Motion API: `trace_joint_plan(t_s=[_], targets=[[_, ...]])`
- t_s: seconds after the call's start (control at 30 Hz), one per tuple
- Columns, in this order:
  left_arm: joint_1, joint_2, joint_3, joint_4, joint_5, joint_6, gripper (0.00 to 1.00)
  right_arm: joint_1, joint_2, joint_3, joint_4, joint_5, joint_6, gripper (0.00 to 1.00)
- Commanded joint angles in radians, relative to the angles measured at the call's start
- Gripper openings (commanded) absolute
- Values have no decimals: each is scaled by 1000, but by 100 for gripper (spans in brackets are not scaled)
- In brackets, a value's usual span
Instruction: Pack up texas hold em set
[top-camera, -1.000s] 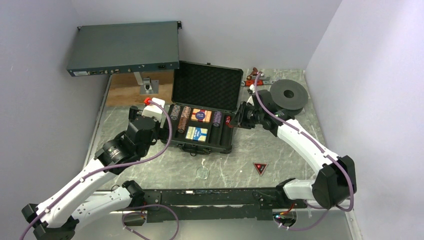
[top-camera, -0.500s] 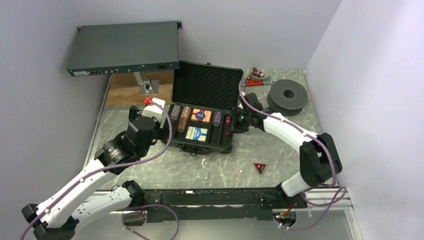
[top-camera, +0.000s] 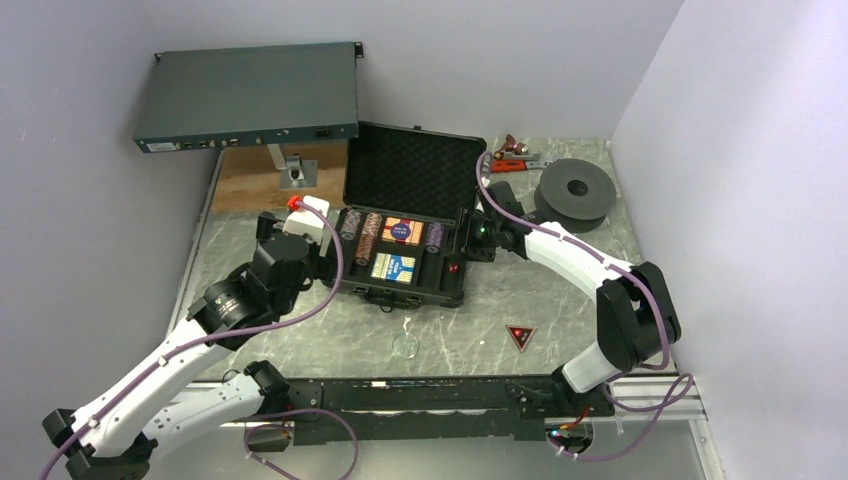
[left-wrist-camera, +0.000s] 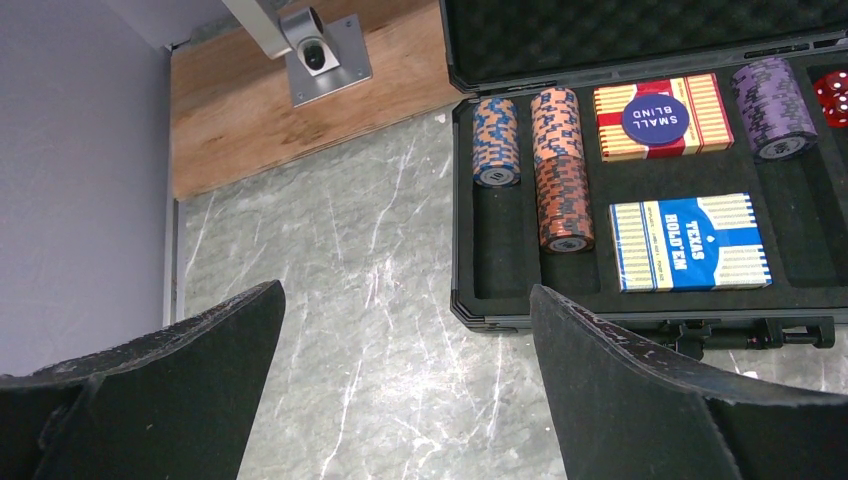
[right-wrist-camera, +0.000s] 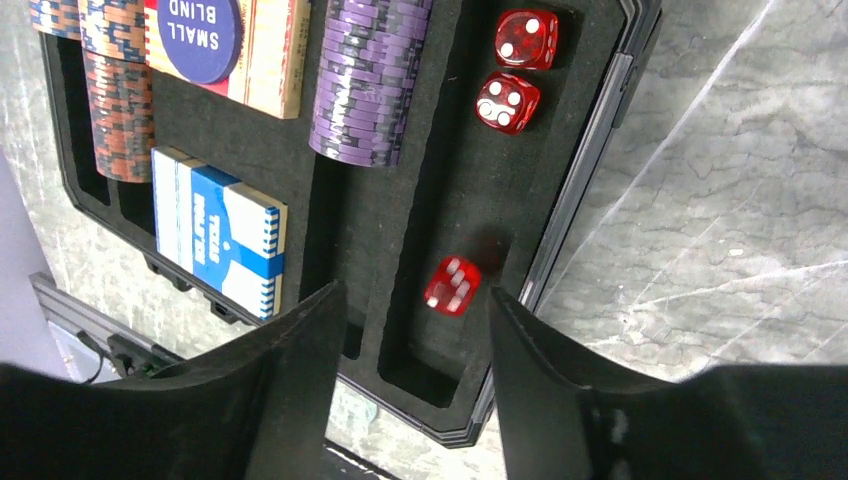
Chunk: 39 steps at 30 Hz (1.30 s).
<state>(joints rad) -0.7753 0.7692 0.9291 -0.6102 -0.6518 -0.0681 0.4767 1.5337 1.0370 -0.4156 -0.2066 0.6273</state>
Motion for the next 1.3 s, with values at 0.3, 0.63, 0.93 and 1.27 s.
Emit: trace_joint_plan(t_s=[0.3,0.63,0.93,1.27], targets=[[5,-11,-2,25,-3,10,99,3,-39,95,30,9,-45,63],[13,-9,-6,29,-4,11,99,7,-164,68,15,70,-87,72],[20,21,-13,38,-7,15,99,20,-236,21,3,85,-86,97],[21,25,-30,59,27,34,99,26,-348,-41,-54,149,-72,98]])
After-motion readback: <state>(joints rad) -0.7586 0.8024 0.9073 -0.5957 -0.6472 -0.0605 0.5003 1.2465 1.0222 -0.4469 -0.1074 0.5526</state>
